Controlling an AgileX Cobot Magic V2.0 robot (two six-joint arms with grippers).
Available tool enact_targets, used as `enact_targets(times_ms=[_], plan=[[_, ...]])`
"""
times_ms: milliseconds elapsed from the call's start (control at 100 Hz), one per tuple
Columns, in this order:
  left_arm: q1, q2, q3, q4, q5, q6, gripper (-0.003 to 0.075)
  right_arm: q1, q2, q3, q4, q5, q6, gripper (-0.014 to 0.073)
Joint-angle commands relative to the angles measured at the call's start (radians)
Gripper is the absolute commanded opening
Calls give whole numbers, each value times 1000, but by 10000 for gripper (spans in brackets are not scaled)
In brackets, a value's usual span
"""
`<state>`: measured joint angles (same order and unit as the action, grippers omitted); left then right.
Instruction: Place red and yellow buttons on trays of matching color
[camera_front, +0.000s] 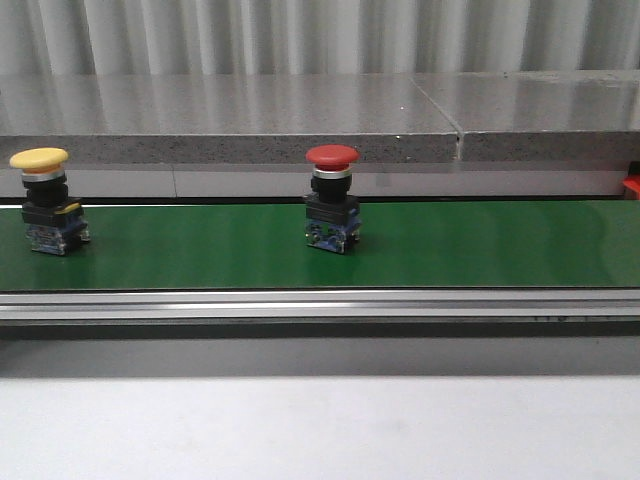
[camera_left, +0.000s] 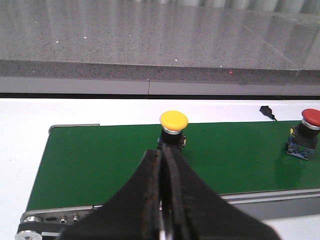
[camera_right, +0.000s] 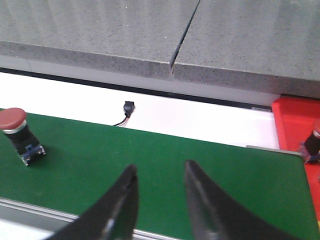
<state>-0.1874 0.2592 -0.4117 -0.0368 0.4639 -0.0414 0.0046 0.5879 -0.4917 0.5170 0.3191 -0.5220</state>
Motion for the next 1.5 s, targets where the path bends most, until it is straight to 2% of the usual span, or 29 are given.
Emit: enact_targets(times_ms=[0,40,80,300,440,770,1000,1200,1490], plan=[[-8,8,-25,-3,-71,-1,-21,1,-4,-27,47,-39,-4,570],[-8,8,-25,-3,-71,-1,-21,1,-4,-27,64,-34,-4,637],[-8,8,-25,-3,-71,-1,-21,1,-4,-27,76,-30,-4,668],[-8,8,-25,-3,-71,-1,-21,5,27,-42,81,-1,-27,646],[-8,8,-25,-3,-71,-1,-21,54,113,-107,81,54,-75,646],[-8,8,-25,-3,-71,-1,-21,197,482,-268,80,79,-141,646],[-8,8,-25,-3,-71,-1,-21,282,694,-365,80,25,-159,646],[-8,8,-25,-3,-71,-1,-21,298,863,-446,80,11,-176,646],[-8,8,-25,-3,-71,-1,-21,298,975,-520,80,-3,-176,646]])
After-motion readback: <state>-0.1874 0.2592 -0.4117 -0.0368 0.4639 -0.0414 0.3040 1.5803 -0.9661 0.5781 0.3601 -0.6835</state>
